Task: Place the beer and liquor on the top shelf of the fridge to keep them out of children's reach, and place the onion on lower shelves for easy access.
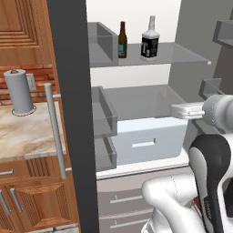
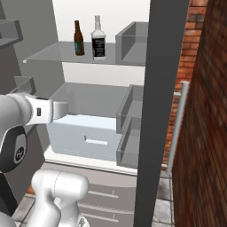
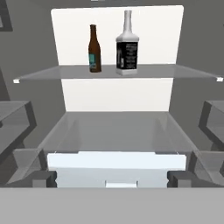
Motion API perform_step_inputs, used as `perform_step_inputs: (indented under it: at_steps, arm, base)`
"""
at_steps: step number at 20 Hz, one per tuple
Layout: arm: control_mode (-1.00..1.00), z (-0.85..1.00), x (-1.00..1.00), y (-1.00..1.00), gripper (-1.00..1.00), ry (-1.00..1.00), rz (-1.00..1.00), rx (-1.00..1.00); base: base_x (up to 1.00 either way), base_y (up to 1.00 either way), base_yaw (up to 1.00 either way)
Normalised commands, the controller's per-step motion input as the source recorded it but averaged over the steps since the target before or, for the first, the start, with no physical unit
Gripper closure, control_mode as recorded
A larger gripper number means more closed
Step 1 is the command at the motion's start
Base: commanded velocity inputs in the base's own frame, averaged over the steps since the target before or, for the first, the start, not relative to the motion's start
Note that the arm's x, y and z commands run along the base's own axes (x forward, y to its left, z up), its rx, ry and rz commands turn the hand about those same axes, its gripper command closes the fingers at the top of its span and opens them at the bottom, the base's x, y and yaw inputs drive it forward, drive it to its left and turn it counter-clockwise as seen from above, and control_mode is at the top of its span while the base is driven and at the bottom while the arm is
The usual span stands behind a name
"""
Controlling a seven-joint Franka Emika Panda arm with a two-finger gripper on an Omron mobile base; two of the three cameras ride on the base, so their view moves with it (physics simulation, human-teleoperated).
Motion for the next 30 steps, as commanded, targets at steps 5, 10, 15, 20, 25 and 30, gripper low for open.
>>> perform_step_inputs:
  at_steps: [5,10,15,20,25,30]
  arm:
    - [-1.00,0.00,-0.07,0.00,-1.00,0.05,0.04,0.00]
    - [-1.00,0.00,0.00,0.06,-1.00,0.11,0.01,-0.01]
    - [-1.00,-0.05,-0.01,0.08,-1.00,0.10,0.00,-0.02]
    - [-1.00,-0.11,-0.13,0.03,-1.00,0.08,0.00,-0.01]
    - [1.00,-0.10,-0.24,0.00,-1.00,0.06,0.00,0.00]
    - [1.00,0.00,0.00,0.00,-1.00,0.00,0.00,0.00]
  base:
    - [0.00,0.00,0.00]
    - [0.00,0.00,0.00]
    - [0.00,0.00,0.00]
    - [0.00,0.00,0.00]
    - [-0.09,0.00,0.00]
    - [-0.61,0.00,0.02]
